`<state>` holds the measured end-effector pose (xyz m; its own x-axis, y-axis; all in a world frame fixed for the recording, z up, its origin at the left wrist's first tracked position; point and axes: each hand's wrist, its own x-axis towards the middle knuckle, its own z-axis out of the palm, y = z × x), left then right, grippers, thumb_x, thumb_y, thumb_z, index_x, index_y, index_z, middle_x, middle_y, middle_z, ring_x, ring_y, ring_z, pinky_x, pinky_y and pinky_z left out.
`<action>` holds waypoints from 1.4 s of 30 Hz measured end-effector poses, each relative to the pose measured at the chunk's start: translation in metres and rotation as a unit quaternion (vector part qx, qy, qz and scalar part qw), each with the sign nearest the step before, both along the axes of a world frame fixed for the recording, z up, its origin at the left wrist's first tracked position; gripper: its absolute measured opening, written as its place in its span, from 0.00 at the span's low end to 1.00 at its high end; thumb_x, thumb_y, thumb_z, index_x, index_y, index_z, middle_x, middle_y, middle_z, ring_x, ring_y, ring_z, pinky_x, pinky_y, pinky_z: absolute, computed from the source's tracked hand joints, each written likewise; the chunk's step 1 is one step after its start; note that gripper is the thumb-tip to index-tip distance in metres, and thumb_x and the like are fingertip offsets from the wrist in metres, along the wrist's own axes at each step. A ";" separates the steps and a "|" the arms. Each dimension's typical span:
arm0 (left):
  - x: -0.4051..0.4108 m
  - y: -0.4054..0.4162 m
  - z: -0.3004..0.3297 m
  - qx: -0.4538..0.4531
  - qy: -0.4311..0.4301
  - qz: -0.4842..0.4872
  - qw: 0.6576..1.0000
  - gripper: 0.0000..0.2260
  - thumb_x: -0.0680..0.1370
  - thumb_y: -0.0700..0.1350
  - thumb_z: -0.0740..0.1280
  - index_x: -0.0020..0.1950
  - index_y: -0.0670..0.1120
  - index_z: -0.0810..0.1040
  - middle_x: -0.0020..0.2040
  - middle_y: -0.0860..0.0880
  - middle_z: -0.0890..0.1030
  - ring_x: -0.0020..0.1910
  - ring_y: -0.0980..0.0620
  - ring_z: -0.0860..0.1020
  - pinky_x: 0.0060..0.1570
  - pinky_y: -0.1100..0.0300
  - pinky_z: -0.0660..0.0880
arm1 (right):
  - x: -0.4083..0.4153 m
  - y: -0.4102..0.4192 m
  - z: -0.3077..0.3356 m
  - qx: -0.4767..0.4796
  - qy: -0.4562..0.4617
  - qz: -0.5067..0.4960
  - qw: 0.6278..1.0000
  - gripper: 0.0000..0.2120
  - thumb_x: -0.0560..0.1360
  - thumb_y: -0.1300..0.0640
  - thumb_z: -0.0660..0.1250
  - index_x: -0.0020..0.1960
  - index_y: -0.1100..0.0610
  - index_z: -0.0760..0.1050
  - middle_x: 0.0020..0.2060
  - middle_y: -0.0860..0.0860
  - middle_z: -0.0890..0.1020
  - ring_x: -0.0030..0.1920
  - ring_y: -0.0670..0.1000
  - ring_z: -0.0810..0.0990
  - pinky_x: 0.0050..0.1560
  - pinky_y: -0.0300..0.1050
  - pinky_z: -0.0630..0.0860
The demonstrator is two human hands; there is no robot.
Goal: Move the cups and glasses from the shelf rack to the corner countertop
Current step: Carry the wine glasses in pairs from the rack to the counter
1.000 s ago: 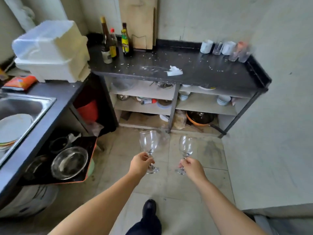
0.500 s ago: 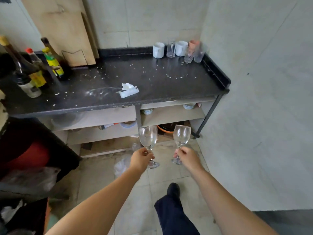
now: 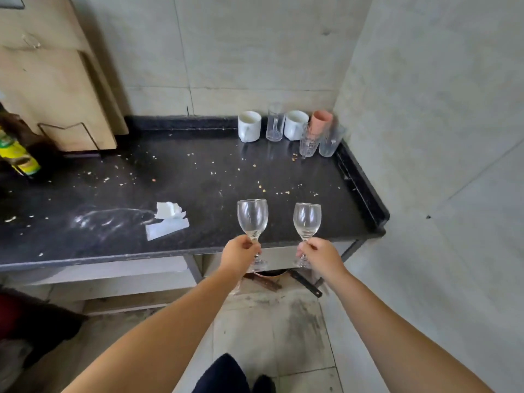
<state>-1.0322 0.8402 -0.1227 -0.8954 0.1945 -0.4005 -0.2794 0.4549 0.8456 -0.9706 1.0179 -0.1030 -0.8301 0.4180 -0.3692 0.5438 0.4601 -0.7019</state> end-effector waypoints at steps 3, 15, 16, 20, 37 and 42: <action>-0.042 0.021 -0.001 0.022 -0.017 0.015 1.000 0.12 0.76 0.39 0.65 0.34 0.49 0.76 0.35 0.51 0.81 0.34 0.52 0.75 0.43 0.56 0.74 | -0.045 0.022 -0.005 -0.017 -0.005 0.003 1.000 0.09 0.78 0.58 0.60 0.46 0.58 0.79 0.39 0.48 0.82 0.37 0.45 0.76 0.34 0.34 0.70; -0.252 0.091 -0.029 0.005 -0.048 0.035 0.998 0.10 0.74 0.42 0.68 0.34 0.52 0.77 0.40 0.48 0.84 0.41 0.48 0.81 0.51 0.50 0.78 | -0.245 0.083 -0.028 -0.044 -0.031 -0.048 0.997 0.08 0.76 0.57 0.63 0.42 0.55 0.80 0.42 0.50 0.85 0.40 0.48 0.80 0.49 0.47 0.77; -0.269 0.098 -0.032 -0.002 -0.051 0.038 0.998 0.09 0.74 0.42 0.69 0.34 0.52 0.77 0.39 0.49 0.83 0.43 0.47 0.81 0.52 0.49 0.78 | -0.264 0.089 -0.031 -0.042 -0.036 -0.047 0.997 0.08 0.76 0.57 0.63 0.44 0.56 0.80 0.42 0.50 0.85 0.43 0.49 0.81 0.50 0.47 0.77; -0.320 0.122 -0.039 -0.005 -0.060 0.053 0.997 0.07 0.74 0.43 0.69 0.37 0.51 0.77 0.43 0.46 0.84 0.49 0.44 0.83 0.54 0.47 0.78 | -0.326 0.103 -0.042 -0.018 -0.030 -0.038 0.999 0.10 0.76 0.55 0.63 0.50 0.57 0.82 0.47 0.52 0.85 0.51 0.53 0.82 0.56 0.51 0.77; -0.398 0.172 -0.068 -0.119 -0.021 0.077 0.990 0.09 0.77 0.43 0.62 0.48 0.41 0.80 0.42 0.46 0.81 0.40 0.47 0.78 0.39 0.55 0.73 | -0.426 0.119 -0.089 -0.023 -0.004 -0.077 0.997 0.10 0.78 0.61 0.63 0.53 0.65 0.80 0.49 0.59 0.83 0.47 0.53 0.78 0.44 0.39 0.66; -0.402 0.173 -0.076 -0.104 -0.050 0.101 0.988 0.10 0.77 0.44 0.62 0.47 0.40 0.80 0.44 0.44 0.82 0.44 0.44 0.80 0.46 0.51 0.77 | -0.429 0.121 -0.096 -0.041 -0.001 -0.079 0.996 0.09 0.78 0.61 0.64 0.52 0.64 0.80 0.44 0.56 0.81 0.46 0.52 0.78 0.38 0.37 0.67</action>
